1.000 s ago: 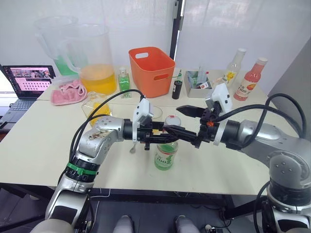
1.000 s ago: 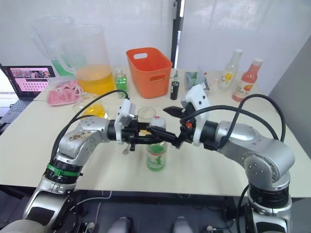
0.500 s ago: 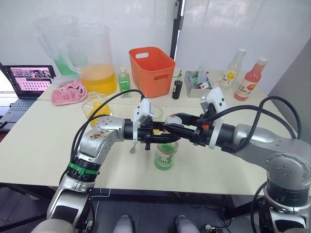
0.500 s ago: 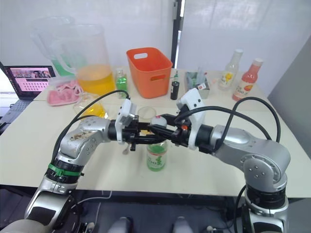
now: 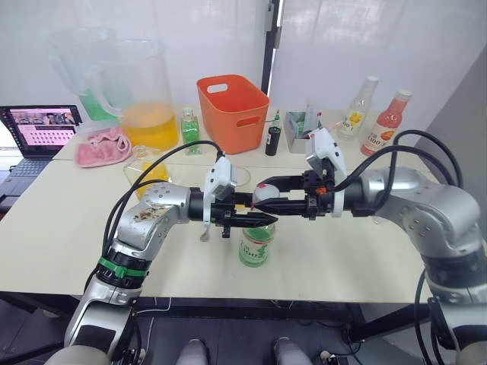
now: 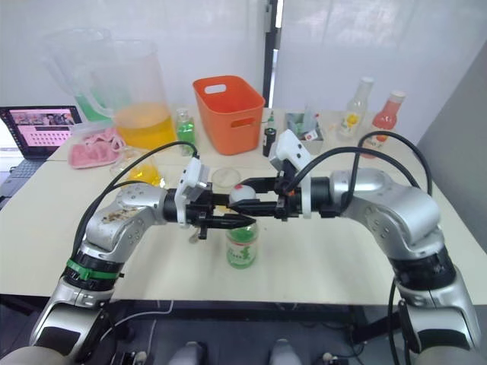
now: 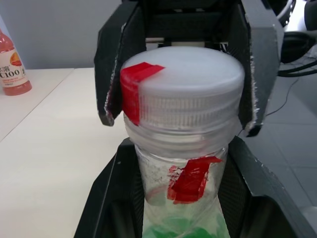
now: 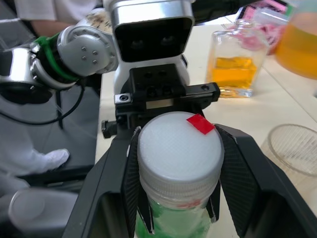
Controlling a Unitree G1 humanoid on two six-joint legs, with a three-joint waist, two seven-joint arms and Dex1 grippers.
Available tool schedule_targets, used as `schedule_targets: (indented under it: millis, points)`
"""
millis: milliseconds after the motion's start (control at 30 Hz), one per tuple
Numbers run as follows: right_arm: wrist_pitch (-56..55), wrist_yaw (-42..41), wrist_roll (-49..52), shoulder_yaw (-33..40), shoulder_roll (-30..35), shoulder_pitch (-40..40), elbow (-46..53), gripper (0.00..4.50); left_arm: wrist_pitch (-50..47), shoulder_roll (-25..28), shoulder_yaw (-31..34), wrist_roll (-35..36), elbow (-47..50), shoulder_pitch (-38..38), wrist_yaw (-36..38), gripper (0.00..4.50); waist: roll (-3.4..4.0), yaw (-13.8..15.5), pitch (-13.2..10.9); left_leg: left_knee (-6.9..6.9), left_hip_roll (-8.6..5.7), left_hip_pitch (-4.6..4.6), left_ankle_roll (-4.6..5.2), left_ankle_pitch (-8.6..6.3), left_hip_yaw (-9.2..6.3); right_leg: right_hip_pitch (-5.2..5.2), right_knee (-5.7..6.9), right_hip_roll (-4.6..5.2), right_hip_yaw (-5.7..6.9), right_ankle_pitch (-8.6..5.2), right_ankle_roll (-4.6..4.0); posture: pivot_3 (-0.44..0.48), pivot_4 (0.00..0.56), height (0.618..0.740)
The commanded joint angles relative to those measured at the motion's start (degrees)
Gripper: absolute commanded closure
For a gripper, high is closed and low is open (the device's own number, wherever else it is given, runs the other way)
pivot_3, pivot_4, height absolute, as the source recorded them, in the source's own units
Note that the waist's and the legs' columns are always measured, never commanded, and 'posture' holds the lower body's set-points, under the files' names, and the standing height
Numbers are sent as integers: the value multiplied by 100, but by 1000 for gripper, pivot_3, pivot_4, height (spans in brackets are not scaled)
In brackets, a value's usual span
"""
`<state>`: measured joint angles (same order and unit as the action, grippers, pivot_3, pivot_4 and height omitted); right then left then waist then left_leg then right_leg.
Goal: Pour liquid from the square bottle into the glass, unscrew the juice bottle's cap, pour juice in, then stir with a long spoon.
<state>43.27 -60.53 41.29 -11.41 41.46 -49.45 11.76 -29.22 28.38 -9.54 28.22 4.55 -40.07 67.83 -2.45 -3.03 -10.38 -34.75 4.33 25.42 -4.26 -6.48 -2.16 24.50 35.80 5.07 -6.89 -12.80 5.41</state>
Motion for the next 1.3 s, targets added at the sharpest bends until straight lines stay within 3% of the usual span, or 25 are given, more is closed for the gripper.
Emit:
schedule_targets:
  millis: [33, 233, 300, 467, 667, 933, 1167, 1300]
  points:
    - [-626, -834, -494, -335, -97, -190, -497, 2774, -236, 156, -61, -7, 281, 150, -38, 3081, 0, -23, 0, 1, 0, -1, 0, 0, 0, 0, 0, 0, 0, 0, 0, 0, 150, 717]
    - [-1023, -1754, -954, -573, -282, -635, -1458, 2774, -330, 296, -30, 13, 498, 275, -157, 3081, 0, -93, 0, 4, 0, -7, 0, 0, -1, -4, 3, -1, 1, 0, 0, 0, 150, 717]
    - [-1023, -1872, -972, -500, -344, -819, -1626, 1696, -377, 303, 5, 42, 555, 314, -240, 3081, 0, -102, 0, 6, 1, -16, 0, 0, -1, -10, 5, -2, 1, -1, 0, 0, 150, 717]
    - [-836, -2033, -856, -226, -299, -964, -1479, 40, -391, 316, 0, 86, 588, 370, -300, 3081, 0, -97, 0, 11, 1, -6, 0, 0, 0, 1, 4, -1, 1, -3, -1, 0, 150, 717]
    - [-264, -1591, -548, 356, -193, -761, -933, 0, -372, 267, -34, 96, 495, 314, -313, 3082, 1, -91, 0, 18, 1, -7, 0, 0, 0, 4, 5, -2, 1, -7, -1, 0, 150, 717]
    - [1682, 549, 494, 1551, -243, 8, 756, 0, -266, 119, -124, 62, 189, 160, -224, 3082, 0, -62, 0, 15, 0, -10, 0, 0, 0, 2, 5, 0, 0, -7, -2, 0, 150, 717]
    - [3057, 3115, 1147, 2229, -1230, 359, 2064, 0, -181, -63, -196, -2, -53, 46, -171, 3082, 0, -24, 0, 11, 0, -8, 0, 0, 0, -1, 3, 2, -1, -6, -3, 0, 150, 717]
    - [3497, 4000, 1426, 2393, -1662, 458, 2510, 0, -164, -152, -249, -18, -140, -12, -117, 3082, 0, 37, 0, 10, 0, -7, 0, 0, 0, -1, 1, 2, 0, -6, -3, 0, 150, 717]
